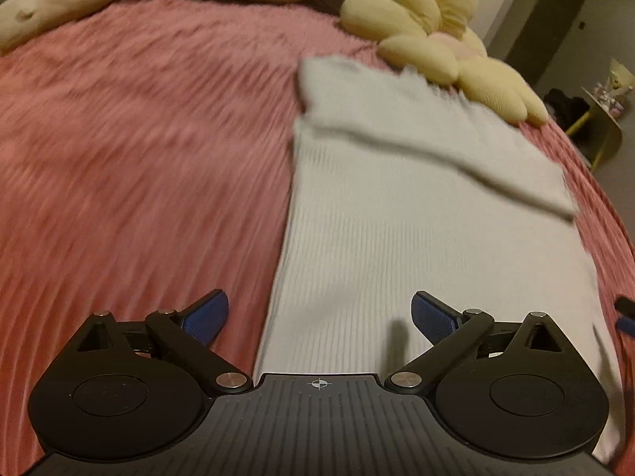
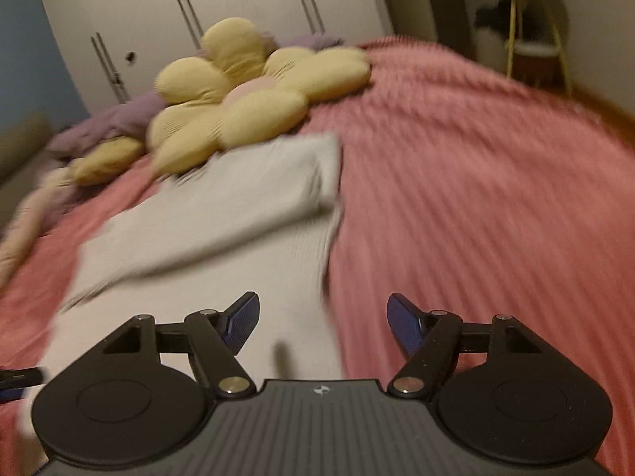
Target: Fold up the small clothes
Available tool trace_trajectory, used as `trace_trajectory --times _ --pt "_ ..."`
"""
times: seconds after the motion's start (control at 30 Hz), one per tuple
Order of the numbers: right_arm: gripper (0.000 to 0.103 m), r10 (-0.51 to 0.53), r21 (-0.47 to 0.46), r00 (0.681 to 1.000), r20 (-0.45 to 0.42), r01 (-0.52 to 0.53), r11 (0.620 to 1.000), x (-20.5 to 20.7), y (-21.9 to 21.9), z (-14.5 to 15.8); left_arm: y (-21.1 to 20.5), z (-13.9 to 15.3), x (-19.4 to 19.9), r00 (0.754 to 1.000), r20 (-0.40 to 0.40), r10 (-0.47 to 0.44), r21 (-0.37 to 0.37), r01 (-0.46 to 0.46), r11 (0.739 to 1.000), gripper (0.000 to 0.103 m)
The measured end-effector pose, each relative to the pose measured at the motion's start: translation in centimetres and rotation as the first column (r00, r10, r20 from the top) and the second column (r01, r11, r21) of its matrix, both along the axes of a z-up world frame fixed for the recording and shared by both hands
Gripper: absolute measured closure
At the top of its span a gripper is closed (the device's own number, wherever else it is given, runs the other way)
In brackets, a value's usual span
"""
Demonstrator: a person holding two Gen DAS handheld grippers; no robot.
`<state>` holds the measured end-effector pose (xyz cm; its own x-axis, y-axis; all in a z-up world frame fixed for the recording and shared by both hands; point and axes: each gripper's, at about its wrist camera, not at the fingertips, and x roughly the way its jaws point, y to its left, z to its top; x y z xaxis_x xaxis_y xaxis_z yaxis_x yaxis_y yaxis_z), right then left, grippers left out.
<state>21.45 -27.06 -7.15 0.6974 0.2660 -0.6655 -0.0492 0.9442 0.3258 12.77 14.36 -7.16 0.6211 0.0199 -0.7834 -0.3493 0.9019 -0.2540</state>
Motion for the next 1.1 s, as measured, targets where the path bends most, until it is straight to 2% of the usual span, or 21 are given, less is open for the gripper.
trace_trajectory --times 0.1,0.17,0.33,0.4,0.43,0.5,0.57,0.63,0.8,0.9,0.93,0.97,1.0,1.1 --pt "0.031 0.005 0.092 0.997 -0.080 0.003 0.996 -5.9 -2.0 -0.2 -0.7 0.0 -3.6 0.999 -0.010 0.034 -0.042 -0.034 0.999 0.002" --pt "0.035 0.006 0.132 0.993 -0.117 0.010 0.991 -8.9 -2.8 -0.5 -0.9 0.2 -5.3 0.999 -0.006 0.041 -0.074 -0.041 0.996 0.002" --pt "0.060 0.035 0.205 0.987 -0.158 -0.002 0.979 -12.3 -3.9 -0.4 -0.7 0.5 -8.0 0.999 -0.012 0.052 -0.144 -0.053 0.988 0.007" --pt "0.070 0.042 0.248 0.984 -0.173 0.002 0.969 -13.0 -4.6 -0.7 -0.2 0.5 -8.7 0.997 -0.021 0.069 -0.169 -0.072 0.983 0.019" --pt "0.076 0.039 0.269 0.980 -0.193 0.014 0.963 -12.9 -4.9 -1.0 0.1 0.5 -9.1 0.997 -0.026 0.077 -0.187 -0.080 0.979 0.022" --pt "0.082 0.027 0.325 0.974 -0.225 0.049 0.944 -13.4 -5.6 -1.7 0.9 0.4 -9.7 0.995 -0.036 0.092 -0.239 -0.098 0.966 0.033" --pt "0.083 0.031 0.371 0.968 -0.248 0.065 0.926 -13.8 -6.1 -2.3 1.5 0.1 -10.1 0.994 -0.052 0.092 -0.289 -0.103 0.952 0.040" --pt "0.083 0.039 0.409 0.962 -0.269 0.078 0.909 -14.0 -6.5 -2.7 1.8 -0.3 -10.3 0.994 -0.076 0.082 -0.326 -0.103 0.940 0.040" --pt "0.082 0.065 0.438 0.952 -0.298 0.076 0.896 -14.1 -6.4 -3.0 1.5 -0.6 -10.4 0.994 -0.112 0.014 -0.314 -0.049 0.948 0.037" --pt "0.082 0.079 0.442 0.950 -0.303 0.067 0.895 -13.9 -6.3 -3.0 1.4 -0.9 -10.3 0.994 -0.106 -0.008 -0.347 -0.030 0.937 0.039" --pt "0.082 0.083 0.441 0.949 -0.304 0.063 0.895 -13.8 -6.2 -3.1 1.4 -1.0 -10.2 0.994 -0.108 -0.027 -0.366 -0.015 0.930 0.042" --pt "0.082 0.086 0.441 0.949 -0.305 0.061 0.895 -13.7 -6.2 -3.1 1.3 -1.1 -10.1 0.993 -0.113 -0.042 -0.367 -0.002 0.930 0.056" --pt "0.083 0.089 0.442 0.949 -0.304 0.058 0.895 -13.6 -6.1 -3.1 1.1 -1.2 -9.9 0.991 -0.124 -0.060 -0.362 0.011 0.932 0.063" --pt "0.089 0.111 0.427 0.949 -0.295 0.027 0.904 -13.2 -5.8 -3.0 1.1 -1.3 -9.4 0.986 -0.139 -0.088 -0.347 0.035 0.937 0.072"
